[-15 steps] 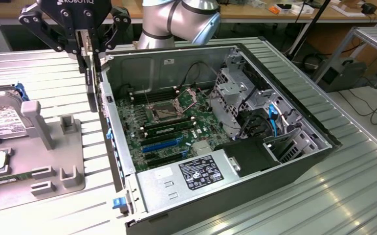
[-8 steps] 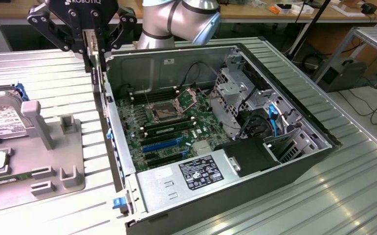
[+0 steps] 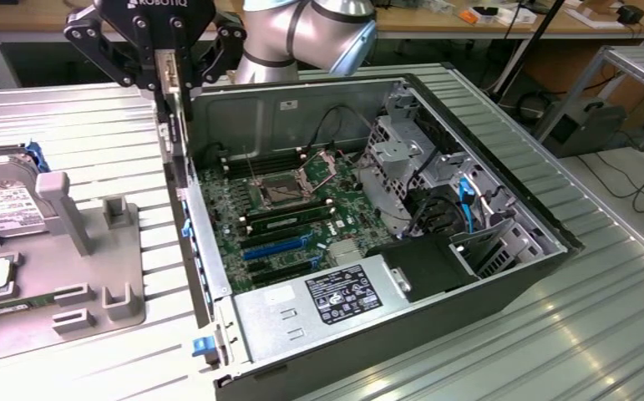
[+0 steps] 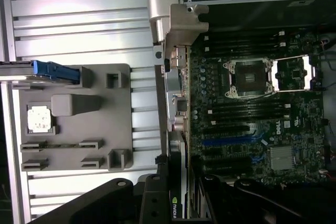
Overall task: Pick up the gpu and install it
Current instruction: 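Pick up the gpu and move the gpu toward the slot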
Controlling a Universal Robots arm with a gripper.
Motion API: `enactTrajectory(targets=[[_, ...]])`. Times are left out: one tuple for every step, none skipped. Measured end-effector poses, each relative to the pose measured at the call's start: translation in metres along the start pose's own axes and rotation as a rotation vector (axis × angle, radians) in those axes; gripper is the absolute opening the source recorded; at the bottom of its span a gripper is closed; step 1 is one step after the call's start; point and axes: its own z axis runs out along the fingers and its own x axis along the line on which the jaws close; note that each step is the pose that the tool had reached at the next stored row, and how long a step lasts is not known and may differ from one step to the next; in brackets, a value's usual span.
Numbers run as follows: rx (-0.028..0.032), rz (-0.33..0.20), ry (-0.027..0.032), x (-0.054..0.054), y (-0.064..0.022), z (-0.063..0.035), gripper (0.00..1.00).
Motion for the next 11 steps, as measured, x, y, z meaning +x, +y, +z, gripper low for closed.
enactTrajectory(targets=[[0.0001, 0.000, 0.0000, -0.001, 0.0001, 0.0000, 0.27], [0.0000, 0.000, 0.0000, -0.002, 0.0002, 0.0001, 0.27], [0.0000, 0.000, 0.0000, -0.005, 0.0004, 0.0001, 0.27], [0.0001, 0.000, 0.0001, -0.007, 0.0005, 0.0001, 0.27], [0.0000, 0.000, 0.0000, -0.009, 0.0007, 0.0002, 0.27], [0.0001, 0.000, 0.0001, -0.012, 0.0009, 0.0003, 0.27], [0.0000, 0.000, 0.0000, -0.016, 0.0012, 0.0004, 0.27], [0.0000, 0.000, 0.0001, -0.018, 0.0014, 0.0005, 0.27], [0.0000, 0.000, 0.0000, -0.020, 0.0015, 0.0005, 0.27], [0.0000, 0.000, 0.0001, -0.023, 0.0017, 0.0006, 0.27], [0.0000, 0.000, 0.0001, -0.025, 0.0019, 0.0007, 0.27]])
